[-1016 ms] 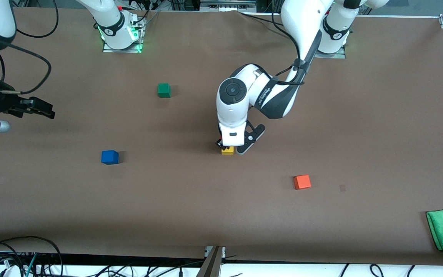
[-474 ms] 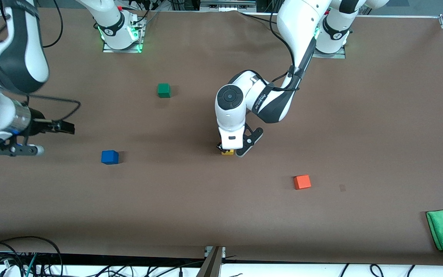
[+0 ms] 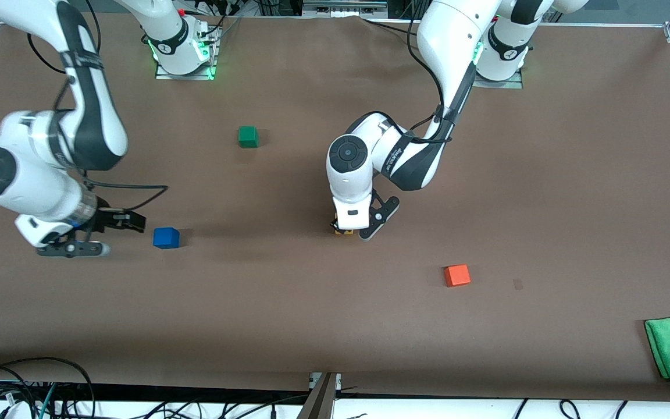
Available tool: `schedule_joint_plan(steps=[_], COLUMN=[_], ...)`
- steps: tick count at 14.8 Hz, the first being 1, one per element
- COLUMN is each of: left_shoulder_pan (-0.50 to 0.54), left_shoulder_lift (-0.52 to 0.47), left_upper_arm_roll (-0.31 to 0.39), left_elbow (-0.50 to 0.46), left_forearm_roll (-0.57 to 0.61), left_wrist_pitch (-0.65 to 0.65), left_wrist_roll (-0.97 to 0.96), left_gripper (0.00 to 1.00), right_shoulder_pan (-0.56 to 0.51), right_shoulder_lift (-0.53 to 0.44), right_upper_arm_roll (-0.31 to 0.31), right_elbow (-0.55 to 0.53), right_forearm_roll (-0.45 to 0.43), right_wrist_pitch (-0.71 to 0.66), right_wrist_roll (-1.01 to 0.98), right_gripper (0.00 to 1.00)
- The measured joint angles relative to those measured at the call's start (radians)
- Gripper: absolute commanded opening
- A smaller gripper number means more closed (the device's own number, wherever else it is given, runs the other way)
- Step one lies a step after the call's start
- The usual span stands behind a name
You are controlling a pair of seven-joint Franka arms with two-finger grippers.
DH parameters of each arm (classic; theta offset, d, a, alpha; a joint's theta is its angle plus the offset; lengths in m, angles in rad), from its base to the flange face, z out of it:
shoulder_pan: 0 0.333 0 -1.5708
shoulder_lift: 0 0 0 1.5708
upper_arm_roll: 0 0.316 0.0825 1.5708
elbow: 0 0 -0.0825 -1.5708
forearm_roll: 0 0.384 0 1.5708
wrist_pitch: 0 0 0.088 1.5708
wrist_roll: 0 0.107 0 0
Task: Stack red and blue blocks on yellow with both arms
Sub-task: 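Carry the red cube over the yellow cube while the right gripper reaches the blue cube, then grasp the blue cube with the right gripper and lift it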
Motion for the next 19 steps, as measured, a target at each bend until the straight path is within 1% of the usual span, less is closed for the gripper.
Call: schedule_joint_plan(steps=[3, 6, 8, 12, 17, 18, 19], left_shoulder_pan=[0.001, 0.003, 0.003, -0.002, -0.004, -0.004, -0.004], left_shoulder_lift=[0.000, 0.000, 0.003, 0.020, 0.046, 0.050, 0.051], left_upper_arm_roll=[0.003, 0.006, 0.006, 0.004, 0.003, 0.003, 0.003], left_elbow=[0.002, 0.007, 0.016, 0.051, 0.057, 0.057, 0.057], left_forearm_roll=[0.001, 0.001, 0.001, 0.001, 0.001, 0.001, 0.001], left_wrist_pitch=[0.002, 0.003, 0.006, 0.006, 0.006, 0.006, 0.006], left_wrist_roll=[0.000, 0.000, 0.000, 0.000, 0.000, 0.000, 0.000], left_gripper=[0.00, 0.00, 0.00, 0.00, 0.00, 0.00, 0.00], right_shoulder_pan=[0.001, -0.001, -0.003, -0.003, -0.003, -0.003, -0.003], right_shoulder_lift=[0.040, 0.068, 0.078, 0.112, 0.168, 0.175, 0.179], right_upper_arm_roll=[0.006, 0.006, 0.005, 0.006, 0.020, 0.024, 0.028], right_elbow=[-0.030, -0.070, -0.099, -0.124, -0.126, -0.126, -0.126], right_forearm_roll=[0.019, 0.090, 0.118, 0.123, 0.138, 0.153, 0.159], right_wrist_pitch=[0.088, 0.165, 0.210, 0.284, 0.355, 0.359, 0.361], right_wrist_roll=[-0.024, -0.086, -0.117, -0.126, -0.127, -0.128, -0.128], right_gripper=[1.00, 1.00, 1.00, 1.00, 1.00, 0.99, 0.96])
